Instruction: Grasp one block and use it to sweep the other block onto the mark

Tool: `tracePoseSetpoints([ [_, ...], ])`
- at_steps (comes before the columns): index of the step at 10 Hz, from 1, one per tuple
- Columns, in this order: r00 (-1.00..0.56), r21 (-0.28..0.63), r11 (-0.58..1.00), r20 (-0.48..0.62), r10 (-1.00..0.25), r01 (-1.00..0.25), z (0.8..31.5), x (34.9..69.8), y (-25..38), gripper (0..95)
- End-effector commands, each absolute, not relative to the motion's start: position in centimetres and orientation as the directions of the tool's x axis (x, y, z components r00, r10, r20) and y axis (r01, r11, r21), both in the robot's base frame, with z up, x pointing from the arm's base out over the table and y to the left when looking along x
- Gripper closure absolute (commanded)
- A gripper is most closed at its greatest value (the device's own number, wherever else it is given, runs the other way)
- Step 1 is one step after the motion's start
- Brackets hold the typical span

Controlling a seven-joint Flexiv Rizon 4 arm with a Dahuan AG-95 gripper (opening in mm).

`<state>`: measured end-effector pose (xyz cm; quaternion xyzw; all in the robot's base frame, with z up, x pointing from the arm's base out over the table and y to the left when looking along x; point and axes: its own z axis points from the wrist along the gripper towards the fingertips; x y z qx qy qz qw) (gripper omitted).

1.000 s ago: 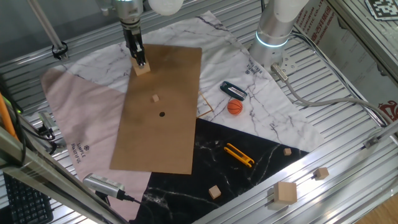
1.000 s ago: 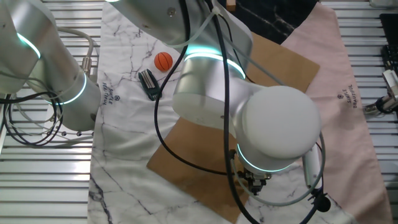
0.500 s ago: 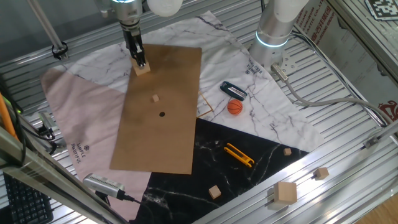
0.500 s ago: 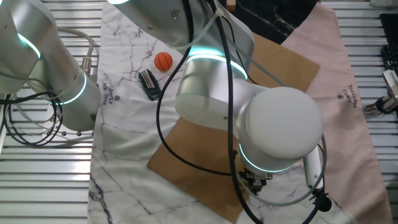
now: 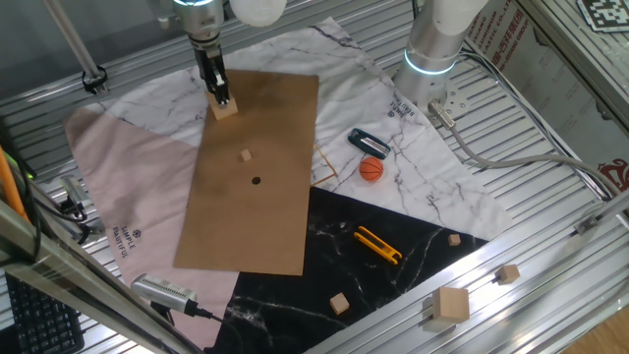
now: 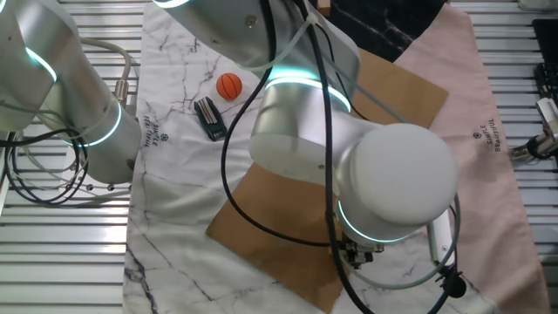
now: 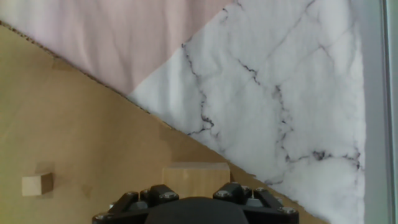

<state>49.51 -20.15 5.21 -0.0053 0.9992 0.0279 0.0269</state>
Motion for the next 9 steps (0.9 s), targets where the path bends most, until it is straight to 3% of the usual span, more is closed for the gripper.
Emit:
tracePoseSetpoints([
  [1,-0.998,0.056,0.998,-0.055,-0.011,-0.014,5.12,49.50,-20.11,38.0],
  [3,-0.998,0.056,0.998,-0.056,-0.006,-0.009,5.06,49.47,-20.11,38.0],
  [6,-0.998,0.060,0.998,-0.055,0.013,0.010,5.05,49.43,-20.11,95.0],
  [9,-0.998,0.058,0.998,-0.057,0.019,0.016,5.05,49.43,-20.11,95.0],
])
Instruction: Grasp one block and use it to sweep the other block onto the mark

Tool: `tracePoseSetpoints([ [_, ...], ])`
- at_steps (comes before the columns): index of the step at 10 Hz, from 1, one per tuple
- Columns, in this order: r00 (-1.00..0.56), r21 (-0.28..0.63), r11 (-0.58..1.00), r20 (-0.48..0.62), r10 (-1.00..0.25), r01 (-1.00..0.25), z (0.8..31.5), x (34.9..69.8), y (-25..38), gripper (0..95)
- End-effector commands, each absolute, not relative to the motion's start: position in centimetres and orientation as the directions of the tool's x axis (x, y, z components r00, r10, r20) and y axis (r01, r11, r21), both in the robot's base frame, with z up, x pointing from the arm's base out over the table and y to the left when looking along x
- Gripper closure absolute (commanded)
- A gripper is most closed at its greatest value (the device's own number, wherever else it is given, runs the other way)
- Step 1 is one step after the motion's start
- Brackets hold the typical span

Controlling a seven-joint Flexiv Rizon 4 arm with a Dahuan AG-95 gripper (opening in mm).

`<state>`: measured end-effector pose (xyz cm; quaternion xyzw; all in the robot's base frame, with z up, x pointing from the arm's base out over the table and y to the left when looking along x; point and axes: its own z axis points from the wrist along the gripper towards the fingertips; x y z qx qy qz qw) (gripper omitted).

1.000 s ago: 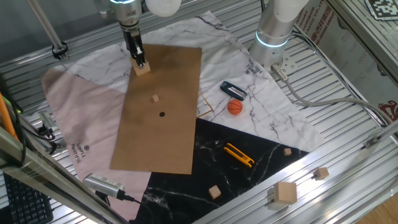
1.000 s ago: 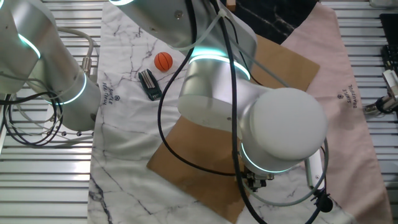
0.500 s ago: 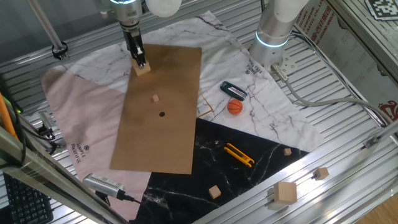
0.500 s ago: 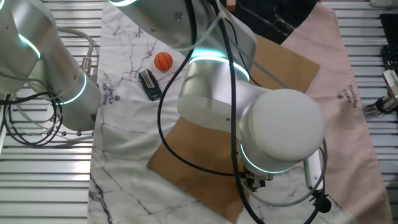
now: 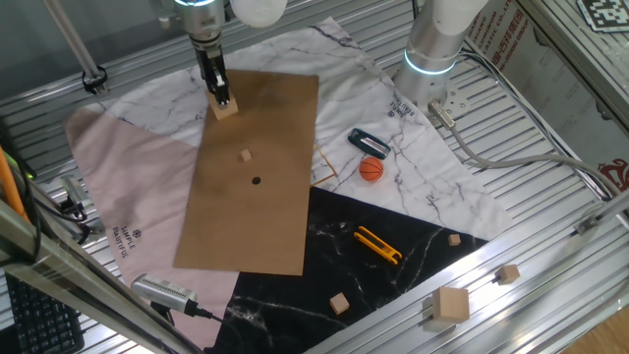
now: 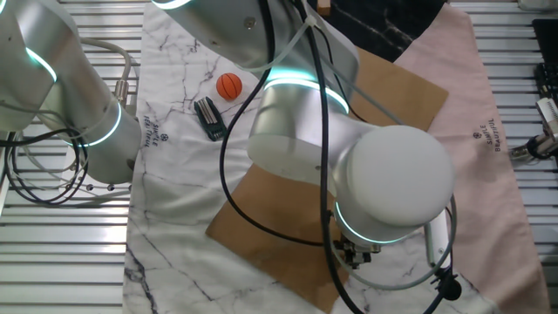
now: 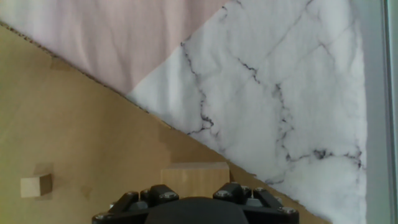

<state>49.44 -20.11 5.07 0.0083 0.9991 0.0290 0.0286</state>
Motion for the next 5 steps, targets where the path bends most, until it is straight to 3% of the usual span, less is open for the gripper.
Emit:
tracePoseSetpoints([
  [1,-0.998,0.058,0.998,-0.059,0.019,0.016,5.05,49.43,-20.11,95.0],
  [5,-0.998,0.049,0.999,-0.069,0.012,0.009,5.14,49.43,-20.11,95.0],
])
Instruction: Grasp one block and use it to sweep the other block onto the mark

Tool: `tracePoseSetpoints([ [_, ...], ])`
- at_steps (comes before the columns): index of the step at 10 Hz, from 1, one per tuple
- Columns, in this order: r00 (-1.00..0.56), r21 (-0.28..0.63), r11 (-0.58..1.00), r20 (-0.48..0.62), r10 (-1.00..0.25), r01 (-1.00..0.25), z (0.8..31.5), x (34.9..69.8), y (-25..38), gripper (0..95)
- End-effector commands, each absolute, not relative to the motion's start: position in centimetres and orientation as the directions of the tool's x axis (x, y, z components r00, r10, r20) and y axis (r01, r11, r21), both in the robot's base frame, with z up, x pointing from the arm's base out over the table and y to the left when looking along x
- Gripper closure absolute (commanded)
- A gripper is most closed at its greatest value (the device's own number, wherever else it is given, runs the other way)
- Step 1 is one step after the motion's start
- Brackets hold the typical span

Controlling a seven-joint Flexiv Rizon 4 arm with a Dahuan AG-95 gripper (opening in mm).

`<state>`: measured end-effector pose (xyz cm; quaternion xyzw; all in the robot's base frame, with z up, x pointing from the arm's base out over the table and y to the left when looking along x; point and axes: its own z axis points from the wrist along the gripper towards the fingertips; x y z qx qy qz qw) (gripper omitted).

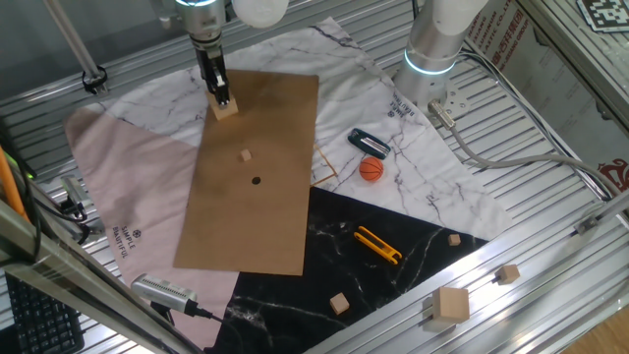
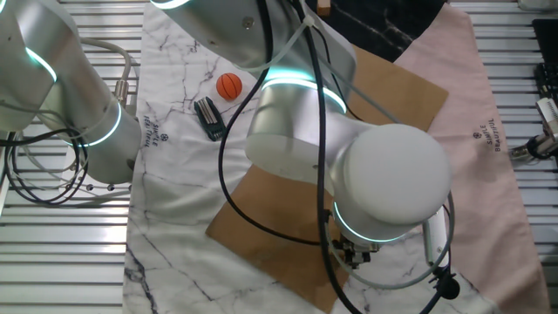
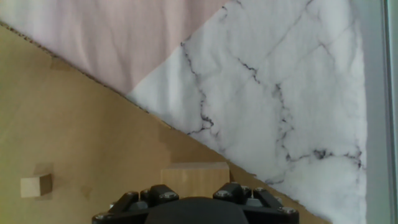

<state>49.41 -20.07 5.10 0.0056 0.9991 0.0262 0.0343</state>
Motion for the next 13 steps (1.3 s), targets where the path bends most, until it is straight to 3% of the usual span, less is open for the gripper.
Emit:
tracePoseSetpoints([
  [1,-0.997,0.050,0.999,-0.070,0.012,0.008,5.1,49.4,-20.1,95.0],
  [13,-0.997,0.048,0.999,-0.079,-0.009,-0.013,5.9,50.0,-18.8,95.0],
])
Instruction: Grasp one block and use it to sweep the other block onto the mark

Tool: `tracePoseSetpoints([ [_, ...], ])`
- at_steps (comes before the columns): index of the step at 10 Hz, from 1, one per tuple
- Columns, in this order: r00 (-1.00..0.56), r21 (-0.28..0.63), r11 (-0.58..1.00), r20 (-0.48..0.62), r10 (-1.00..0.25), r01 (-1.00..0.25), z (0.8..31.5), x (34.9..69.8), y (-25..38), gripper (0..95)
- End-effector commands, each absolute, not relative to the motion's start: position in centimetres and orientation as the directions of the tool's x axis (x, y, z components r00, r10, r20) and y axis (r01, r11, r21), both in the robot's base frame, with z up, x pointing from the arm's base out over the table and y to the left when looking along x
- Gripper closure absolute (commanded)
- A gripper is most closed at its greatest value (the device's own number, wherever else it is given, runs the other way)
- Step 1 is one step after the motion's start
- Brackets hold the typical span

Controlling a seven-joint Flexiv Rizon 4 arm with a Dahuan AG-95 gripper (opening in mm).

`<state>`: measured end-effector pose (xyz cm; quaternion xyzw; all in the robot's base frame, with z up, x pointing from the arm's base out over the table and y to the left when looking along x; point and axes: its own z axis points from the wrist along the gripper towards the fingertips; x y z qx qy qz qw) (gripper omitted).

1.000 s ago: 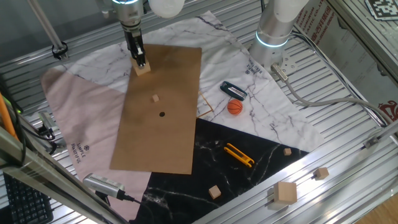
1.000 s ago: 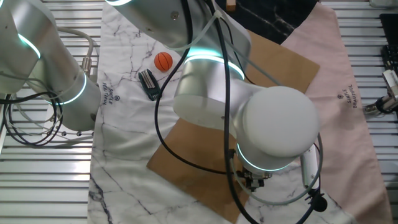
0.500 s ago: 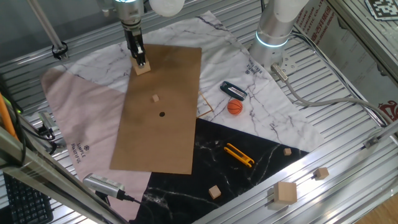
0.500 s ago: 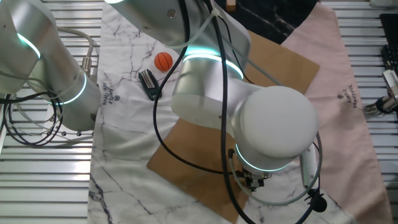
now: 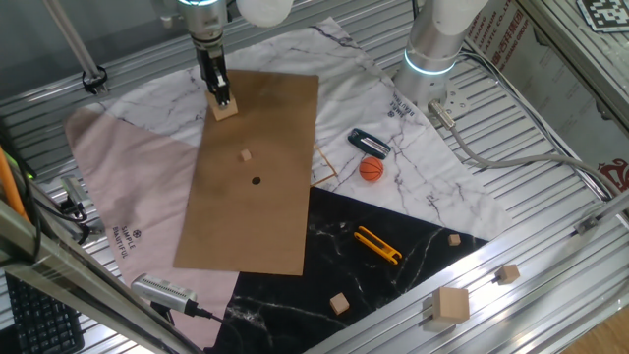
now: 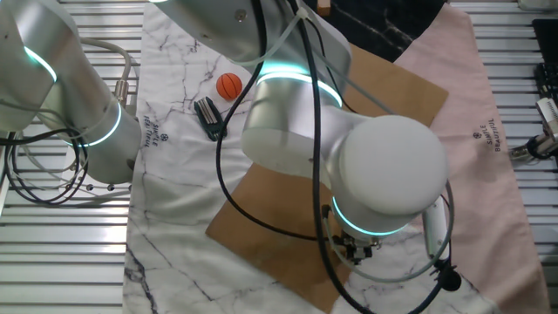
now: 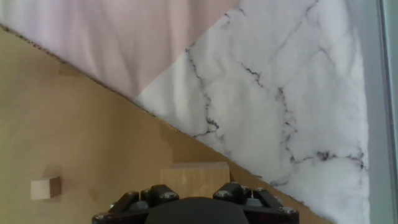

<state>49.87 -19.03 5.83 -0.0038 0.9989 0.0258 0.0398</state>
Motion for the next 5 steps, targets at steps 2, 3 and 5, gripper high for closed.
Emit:
tracePoseSetpoints([
  [2,-0.997,0.047,0.999,-0.077,-0.022,-0.026,6.1,50.3,-17.9,95.0],
  [3,-0.997,0.051,0.998,-0.077,-0.023,-0.027,6.1,50.4,-17.6,95.0],
  [5,-0.997,0.049,0.998,-0.074,-0.038,-0.041,6.0,50.5,-16.5,95.0],
])
